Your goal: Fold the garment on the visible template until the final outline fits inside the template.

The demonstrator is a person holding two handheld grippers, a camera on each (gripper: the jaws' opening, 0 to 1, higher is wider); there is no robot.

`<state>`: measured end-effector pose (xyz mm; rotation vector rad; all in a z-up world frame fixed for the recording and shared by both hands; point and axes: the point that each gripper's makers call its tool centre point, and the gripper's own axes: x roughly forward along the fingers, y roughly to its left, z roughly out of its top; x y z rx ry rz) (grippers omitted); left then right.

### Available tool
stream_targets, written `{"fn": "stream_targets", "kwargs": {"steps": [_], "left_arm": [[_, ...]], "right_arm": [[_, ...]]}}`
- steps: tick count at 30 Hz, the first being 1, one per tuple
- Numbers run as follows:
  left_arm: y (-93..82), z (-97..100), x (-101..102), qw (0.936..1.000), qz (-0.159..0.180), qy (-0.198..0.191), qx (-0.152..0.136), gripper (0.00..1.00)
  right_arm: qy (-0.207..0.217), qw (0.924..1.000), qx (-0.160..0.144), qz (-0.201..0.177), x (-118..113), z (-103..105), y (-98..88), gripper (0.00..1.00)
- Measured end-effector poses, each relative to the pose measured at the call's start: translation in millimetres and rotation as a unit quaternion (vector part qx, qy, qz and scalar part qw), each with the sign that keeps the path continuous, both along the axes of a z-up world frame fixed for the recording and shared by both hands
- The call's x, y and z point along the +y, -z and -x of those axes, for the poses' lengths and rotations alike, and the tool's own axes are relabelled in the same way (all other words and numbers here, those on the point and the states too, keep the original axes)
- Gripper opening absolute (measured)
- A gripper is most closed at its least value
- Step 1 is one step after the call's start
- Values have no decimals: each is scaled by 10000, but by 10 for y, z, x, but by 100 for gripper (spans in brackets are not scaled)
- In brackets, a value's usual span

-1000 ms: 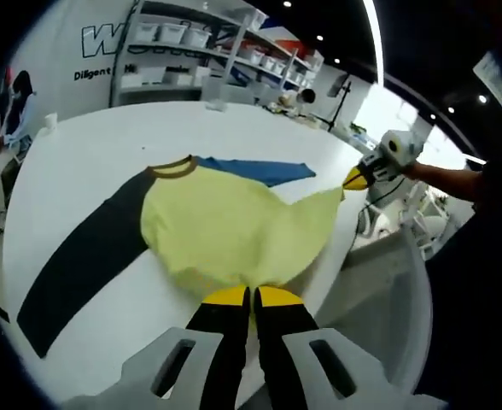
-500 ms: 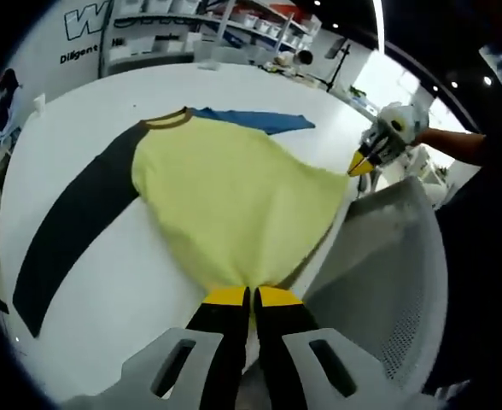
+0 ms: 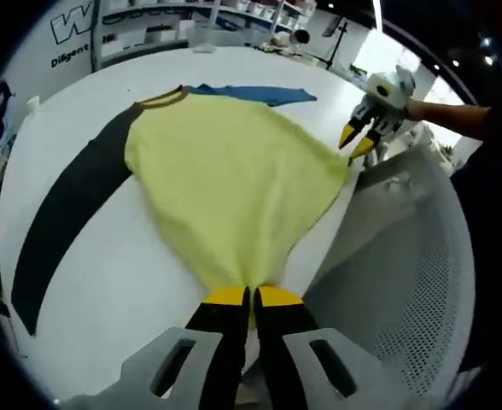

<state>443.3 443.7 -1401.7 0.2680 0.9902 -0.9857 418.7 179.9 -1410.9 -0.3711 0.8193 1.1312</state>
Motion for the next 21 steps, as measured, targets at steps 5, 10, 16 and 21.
{"fn": "stream_targets", "kwargs": {"steps": [5,10,16,21], "left_arm": [[65,2,9,9996,-59,206,-205,4],[145,25,27,9988,-154,368,-283,6],[235,76,50,9987,-268,414,-147,5],[277,155,34,9988,-282,394,53,1]], "right_arm": [[-24,10000,-16,-55,-69,124,46,28],[-141,9996,-127,187,-160,187,200,34],[30,9997,87,218,-202,197,290,31],[17,9992,210,335,-292,241,339,26]]}}
